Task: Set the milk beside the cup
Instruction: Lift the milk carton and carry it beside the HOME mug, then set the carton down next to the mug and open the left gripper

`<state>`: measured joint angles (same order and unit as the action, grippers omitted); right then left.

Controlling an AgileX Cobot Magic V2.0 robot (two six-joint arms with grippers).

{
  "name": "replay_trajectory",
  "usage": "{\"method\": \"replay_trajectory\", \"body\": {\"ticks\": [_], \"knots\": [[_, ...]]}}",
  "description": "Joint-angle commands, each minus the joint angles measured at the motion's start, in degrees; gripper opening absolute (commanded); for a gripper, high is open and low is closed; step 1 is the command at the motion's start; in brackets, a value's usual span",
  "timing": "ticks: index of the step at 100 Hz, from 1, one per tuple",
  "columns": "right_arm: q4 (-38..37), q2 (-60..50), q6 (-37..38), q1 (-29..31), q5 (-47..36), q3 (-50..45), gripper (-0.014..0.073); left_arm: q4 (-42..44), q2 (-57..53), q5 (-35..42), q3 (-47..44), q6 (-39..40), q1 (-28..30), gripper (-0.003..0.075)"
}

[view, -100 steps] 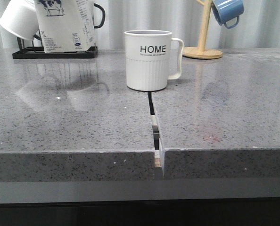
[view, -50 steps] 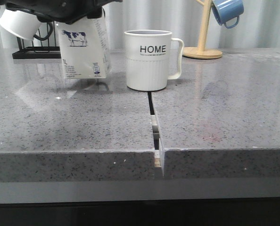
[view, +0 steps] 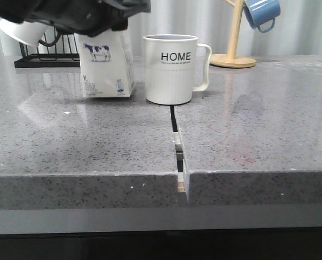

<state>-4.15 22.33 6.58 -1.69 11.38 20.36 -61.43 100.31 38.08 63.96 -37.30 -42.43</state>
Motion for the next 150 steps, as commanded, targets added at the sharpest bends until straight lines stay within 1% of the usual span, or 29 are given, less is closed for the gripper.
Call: {"method": "replay_trajectory", "body": {"ticks": [1, 36, 43, 57, 73, 92, 99, 122, 150], "knots": [[-0.3, 0.2, -0.1, 0.2, -4.3, 1.5, -0.0122, 5.6, -3.7, 8.9, 3.4, 0.6, -0.7, 0.0311], [-0.3, 0.2, -0.1, 0.2, -4.3, 1.5, -0.0122, 5.6, -3.4, 8.9, 3.4, 0.2, -1.7, 0.0323], [-0.3, 0.2, -0.1, 0.2, -4.3, 1.5, -0.0122, 5.6, -3.4, 8.9, 3.4, -0.7, -1.7, 0.0360], [-0.3, 0.2, -0.1, 0.2, -4.3, 1.5, -0.0122, 5.6, -3.4, 8.9, 3.4, -1.0, -1.8, 0.0459], [-0.3, 0.2, -0.1, 0.2, -4.3, 1.5, -0.0122, 4.4, -3.4, 8.9, 3.3, -1.0, -1.8, 0.0512], [-0.3, 0.2, -0.1, 0.2, -4.3, 1.5, -0.0122, 4.2, -3.4, 8.9, 3.3, -1.2, -1.9, 0.0601], [-0.3, 0.2, -0.1, 0.2, -4.3, 1.5, -0.0122, 4.0, -3.6, 8.8, 3.3, -1.2, -2.2, 0.0623], [-0.3, 0.2, -0.1, 0.2, -4.3, 1.5, -0.0122, 3.6, -4.4, 6.3, 2.8, -3.2, -2.5, 0.0629], [-0.3, 0.2, -0.1, 0.2, -4.3, 1.5, -0.0122, 2.6, -9.1, 6.4, -2.9, -3.3, -3.6, 0.0629]]}}
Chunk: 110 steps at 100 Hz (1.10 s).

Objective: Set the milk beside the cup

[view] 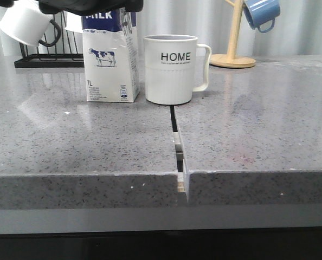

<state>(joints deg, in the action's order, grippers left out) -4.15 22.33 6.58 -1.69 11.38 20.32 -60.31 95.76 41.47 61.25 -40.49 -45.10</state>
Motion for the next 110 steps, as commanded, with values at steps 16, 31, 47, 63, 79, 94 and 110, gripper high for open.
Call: {"method": "replay_trajectory", "body": {"ticks": [16, 31, 47, 63, 79, 94, 110], "knots": [[-0.3, 0.2, -0.1, 0.2, -4.3, 1.5, -0.0122, 1.5, -8.9, 2.6, -3.9, -0.5, -2.7, 0.0629], [-0.3, 0.2, -0.1, 0.2, -4.3, 1.5, -0.0122, 2.7, -13.7, 2.5, -7.6, -1.5, -3.3, 0.0629], [-0.3, 0.2, -0.1, 0.2, -4.3, 1.5, -0.0122, 4.7, -19.0, 2.4, -12.4, -1.5, -3.0, 0.0629], [-0.3, 0.2, -0.1, 0.2, -4.3, 1.5, -0.0122, 9.2, -24.6, -0.4, -17.1, -1.4, 2.1, 0.0629], [-0.3, 0.2, -0.1, 0.2, -4.3, 1.5, -0.0122, 18.7, -29.4, -8.4, -20.3, 4.4, 11.9, 0.0629], [-0.3, 0.2, -0.1, 0.2, -4.3, 1.5, -0.0122, 32.5, -32.6, -18.5, -21.5, 14.4, 22.3, 0.0629], [-0.3, 0.2, -0.1, 0.2, -4.3, 1.5, -0.0122, 45.3, -35.8, -26.6, -21.5, 26.9, 32.3, 0.0629]]}}
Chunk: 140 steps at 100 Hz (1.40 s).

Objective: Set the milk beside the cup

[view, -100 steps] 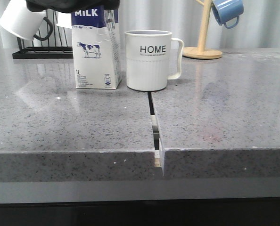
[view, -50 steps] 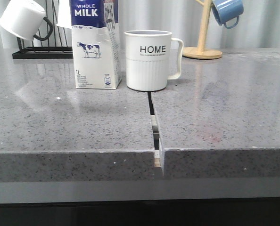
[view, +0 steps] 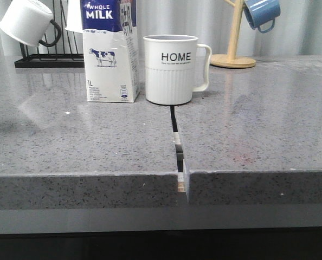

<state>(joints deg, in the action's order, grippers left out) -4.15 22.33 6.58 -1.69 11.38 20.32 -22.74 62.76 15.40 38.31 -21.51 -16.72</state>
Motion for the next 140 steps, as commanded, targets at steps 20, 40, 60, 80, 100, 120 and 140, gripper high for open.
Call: {"method": "replay_trajectory", "body": {"ticks": [20, 40, 60, 80, 100, 120, 140], "knots": [[-0.3, 0.2, -0.1, 0.2, -4.3, 1.5, -0.0122, 17.0, -8.5, -5.8, 1.4, 15.9, 10.0, 0.0629], [-0.3, 0.2, -0.1, 0.2, -4.3, 1.5, -0.0122, 17.7, -16.3, -11.4, -0.5, 16.7, 10.5, 0.0627], [-0.3, 0.2, -0.1, 0.2, -4.3, 1.5, -0.0122, 17.7, -27.4, -12.0, -8.0, 17.8, 10.5, 0.0618], [-0.3, 0.2, -0.1, 0.2, -4.3, 1.5, -0.0122, 16.9, -37.4, -14.5, -14.8, 17.8, 10.5, 0.0618], [-0.3, 0.2, -0.1, 0.2, -4.3, 1.5, -0.0122, 14.0, -44.9, -16.4, -18.9, 17.8, 10.5, 0.0617], [-0.3, 0.2, -0.1, 0.2, -4.3, 1.5, -0.0122, 13.8, -46.7, -16.5, -19.1, 17.8, 10.5, 0.0454], [-0.3, 0.2, -0.1, 0.2, -4.3, 1.5, -0.0122, 13.9, -46.7, -16.6, -19.1, 17.8, 10.5, 0.0056]]}}
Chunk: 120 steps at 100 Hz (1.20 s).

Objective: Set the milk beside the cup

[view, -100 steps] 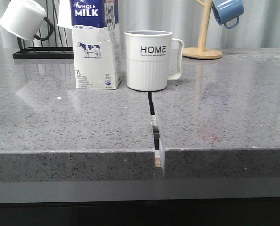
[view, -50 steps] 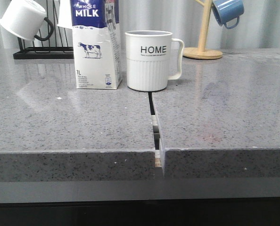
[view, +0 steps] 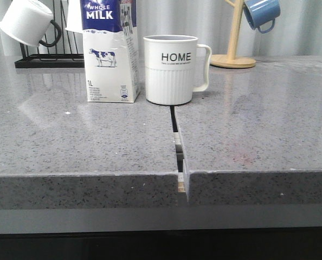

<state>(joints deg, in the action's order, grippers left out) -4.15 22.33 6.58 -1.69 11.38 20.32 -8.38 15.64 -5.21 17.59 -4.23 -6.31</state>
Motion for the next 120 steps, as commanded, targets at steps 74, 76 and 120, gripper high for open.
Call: {"method": "replay_trajectory", "body": {"ticks": [74, 76, 120], "knots": [[-0.3, 0.2, -0.1, 0.2, -4.3, 1.5, -0.0122, 2.3, 0.4, 3.8, 1.6, 0.3, 0.1, -0.0020], [-0.3, 0.2, -0.1, 0.2, -4.3, 1.5, -0.0122, 2.7, 0.4, 3.6, 1.6, 0.3, 0.1, -0.0020], [-0.3, 0.2, -0.1, 0.2, -4.3, 1.5, -0.0122, 13.5, -8.5, 2.8, -7.2, 0.9, 0.1, -0.0021]]}}
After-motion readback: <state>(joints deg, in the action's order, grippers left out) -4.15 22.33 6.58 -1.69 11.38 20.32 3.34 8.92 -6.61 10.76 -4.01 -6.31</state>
